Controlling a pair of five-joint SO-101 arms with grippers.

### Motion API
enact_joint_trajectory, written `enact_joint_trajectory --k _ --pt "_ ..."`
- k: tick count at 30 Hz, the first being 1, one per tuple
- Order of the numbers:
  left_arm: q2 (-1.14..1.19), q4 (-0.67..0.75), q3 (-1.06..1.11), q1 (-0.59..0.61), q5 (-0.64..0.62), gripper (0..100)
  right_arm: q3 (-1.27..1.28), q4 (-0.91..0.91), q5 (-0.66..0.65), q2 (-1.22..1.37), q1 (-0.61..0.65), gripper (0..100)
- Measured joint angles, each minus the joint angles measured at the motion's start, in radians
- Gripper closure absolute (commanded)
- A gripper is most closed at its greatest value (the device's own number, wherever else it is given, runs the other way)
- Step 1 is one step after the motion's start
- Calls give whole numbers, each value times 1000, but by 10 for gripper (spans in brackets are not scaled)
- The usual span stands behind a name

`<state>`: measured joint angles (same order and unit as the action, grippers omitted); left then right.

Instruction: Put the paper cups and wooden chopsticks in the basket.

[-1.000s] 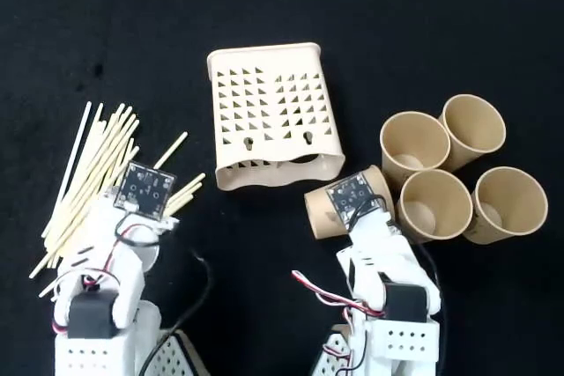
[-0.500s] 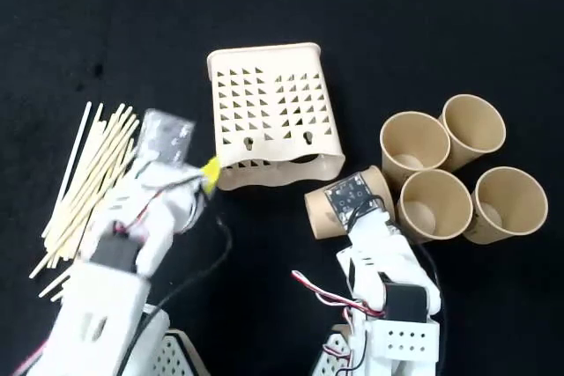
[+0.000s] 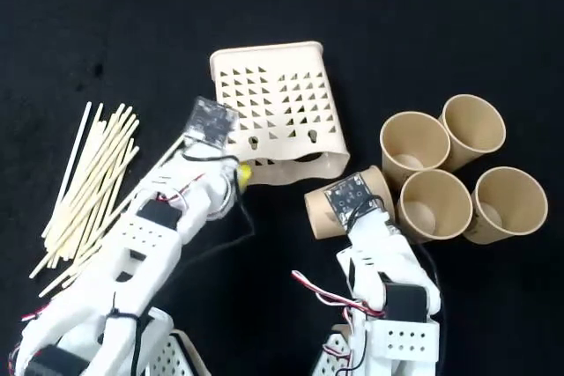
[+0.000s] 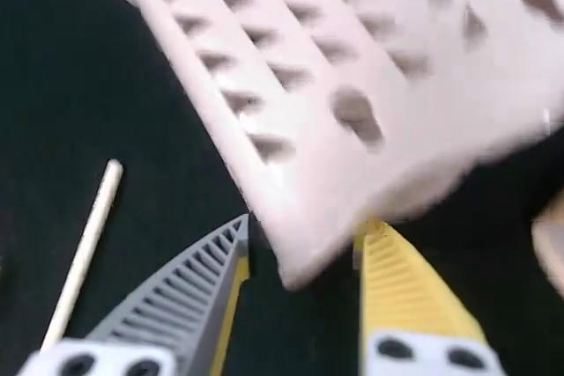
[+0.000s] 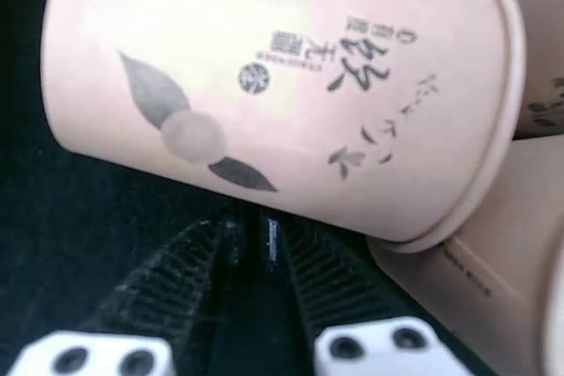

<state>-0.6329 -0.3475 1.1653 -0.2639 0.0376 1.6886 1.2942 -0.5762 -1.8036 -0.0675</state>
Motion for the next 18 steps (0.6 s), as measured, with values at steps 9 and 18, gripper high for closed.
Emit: enact_joint_trajectory --k 9,18 --pt "284 394 25 63 -114 969 0 0 0 0 0 946" --pt "245 473 86 43 -23 973 0 0 0 0 -2 946"
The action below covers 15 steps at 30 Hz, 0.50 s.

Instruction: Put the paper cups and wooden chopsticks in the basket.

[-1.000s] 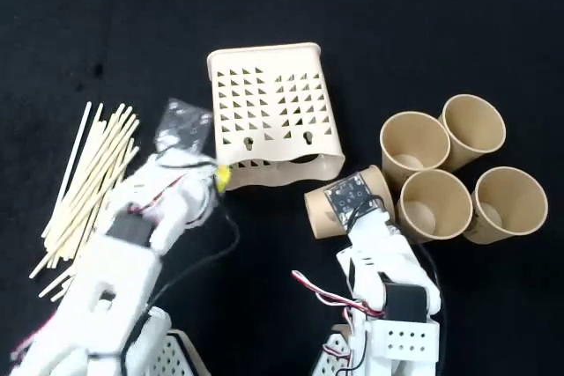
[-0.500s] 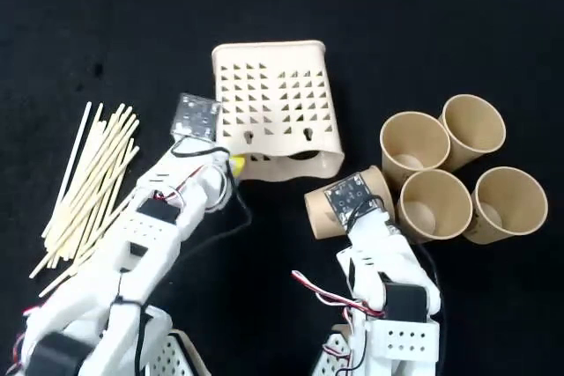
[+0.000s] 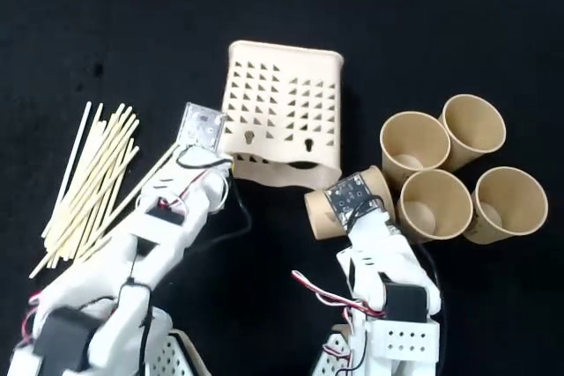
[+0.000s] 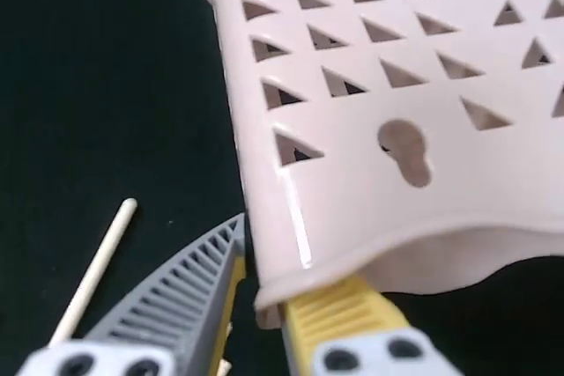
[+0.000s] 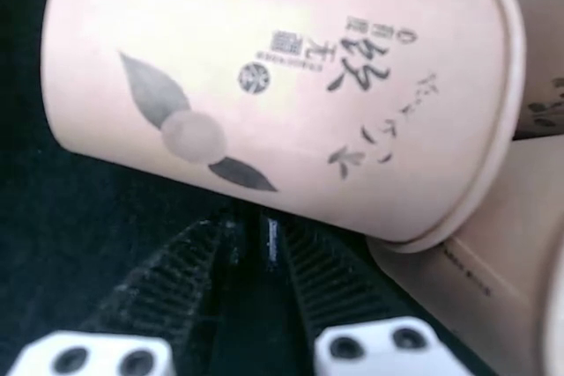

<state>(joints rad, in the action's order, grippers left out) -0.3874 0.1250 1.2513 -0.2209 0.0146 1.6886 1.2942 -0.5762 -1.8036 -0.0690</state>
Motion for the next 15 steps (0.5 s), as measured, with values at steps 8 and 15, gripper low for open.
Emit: enact_joint_trajectory --k 8,15 --pt "-367 -14 155 -14 5 973 0 0 0 0 0 946" --pt "-758 -463 44 -3 -84 971 0 0 -2 0 2 946"
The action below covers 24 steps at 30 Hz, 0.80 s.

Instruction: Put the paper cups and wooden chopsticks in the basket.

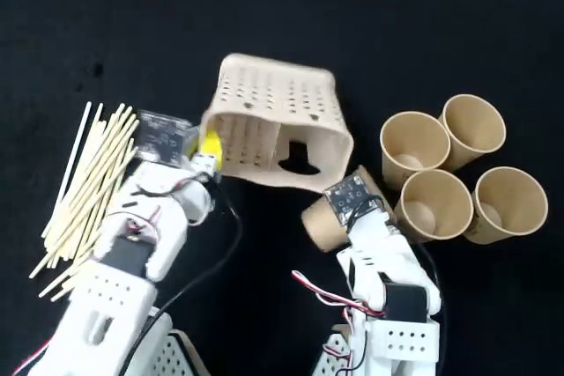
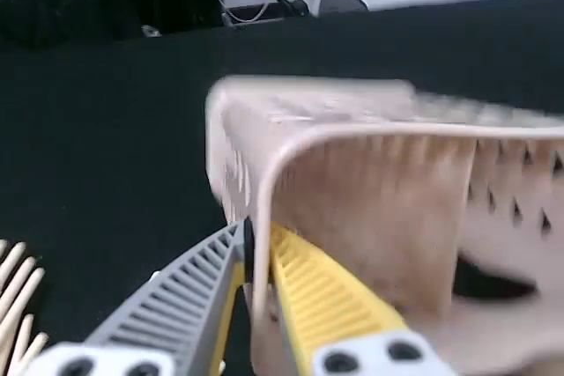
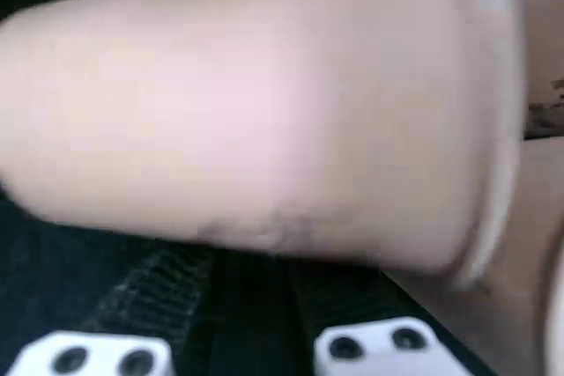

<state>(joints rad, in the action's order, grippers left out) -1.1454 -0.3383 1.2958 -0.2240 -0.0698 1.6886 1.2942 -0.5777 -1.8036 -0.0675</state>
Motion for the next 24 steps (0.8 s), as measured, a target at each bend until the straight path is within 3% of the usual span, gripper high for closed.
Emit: enact_joint_trajectory --k 4,7,17,21,24 --pt "-81 -265 -181 6 -69 971 0 0 0 0 0 946" --pt "-78 -302 -247 32 -68 971 0 0 0 0 0 946" --pt "255 8 -242 147 -68 968 0 0 2 0 0 946" --pt "381 37 -324 150 -114 960 0 0 2 0 0 946" --pt "470 3 -413 150 -140 866 0 0 2 0 0 946"
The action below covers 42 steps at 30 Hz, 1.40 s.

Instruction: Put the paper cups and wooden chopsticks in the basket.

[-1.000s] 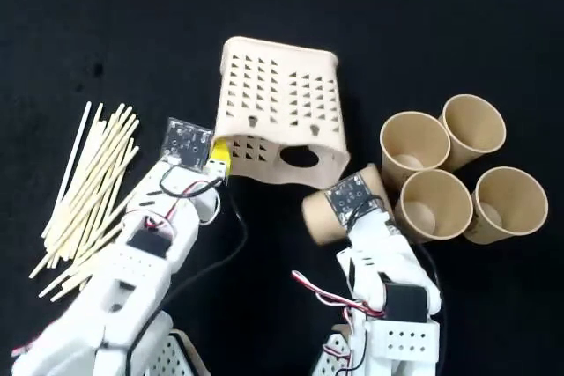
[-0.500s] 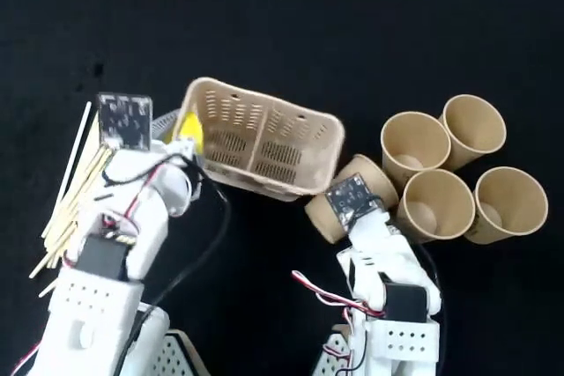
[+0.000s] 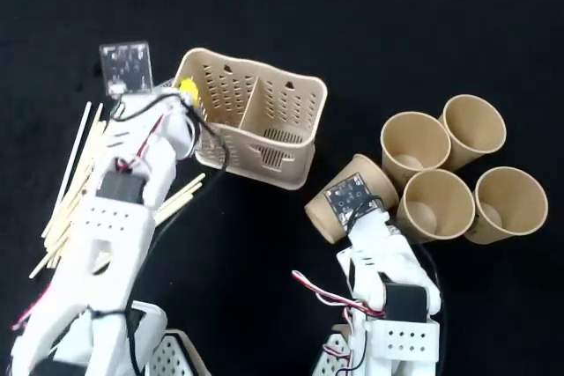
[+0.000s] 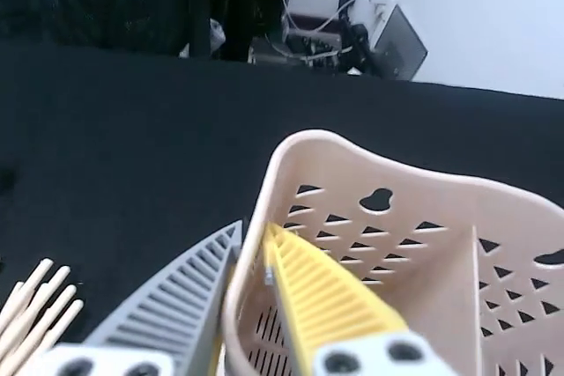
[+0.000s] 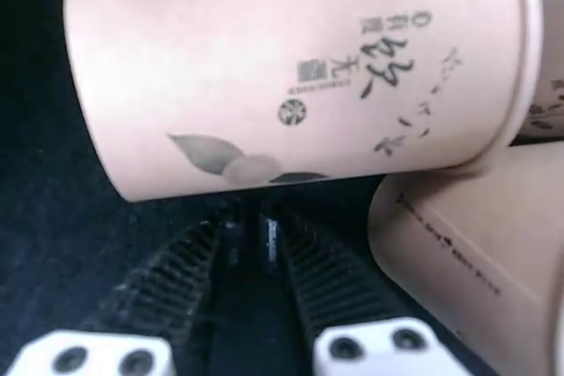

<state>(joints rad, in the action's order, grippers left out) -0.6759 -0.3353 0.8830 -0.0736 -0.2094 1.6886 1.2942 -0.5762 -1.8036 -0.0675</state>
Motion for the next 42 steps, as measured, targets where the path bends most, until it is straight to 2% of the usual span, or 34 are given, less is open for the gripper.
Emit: enact_joint_trajectory --k 4,12,17,23,30,33,38,42 --pt "101 -110 -115 0 -11 743 0 0 0 0 0 946" --pt "123 -456 -328 -26 -61 728 0 0 0 0 0 946" --pt "-32 -703 -496 -31 -66 728 0 0 0 0 0 946" --pt "-270 -775 -523 38 -18 731 0 0 -2 0 0 946" --pt "-506 -775 -333 302 -17 733 -40 17 -2 0 0 946" --pt "-589 -776 -172 414 -17 733 -92 25 -75 0 0 946" --pt "-729 -786 118 482 74 733 -256 109 -279 -2 -40 946" --pt "-821 -687 350 491 115 733 -463 150 -365 -2 -166 946"
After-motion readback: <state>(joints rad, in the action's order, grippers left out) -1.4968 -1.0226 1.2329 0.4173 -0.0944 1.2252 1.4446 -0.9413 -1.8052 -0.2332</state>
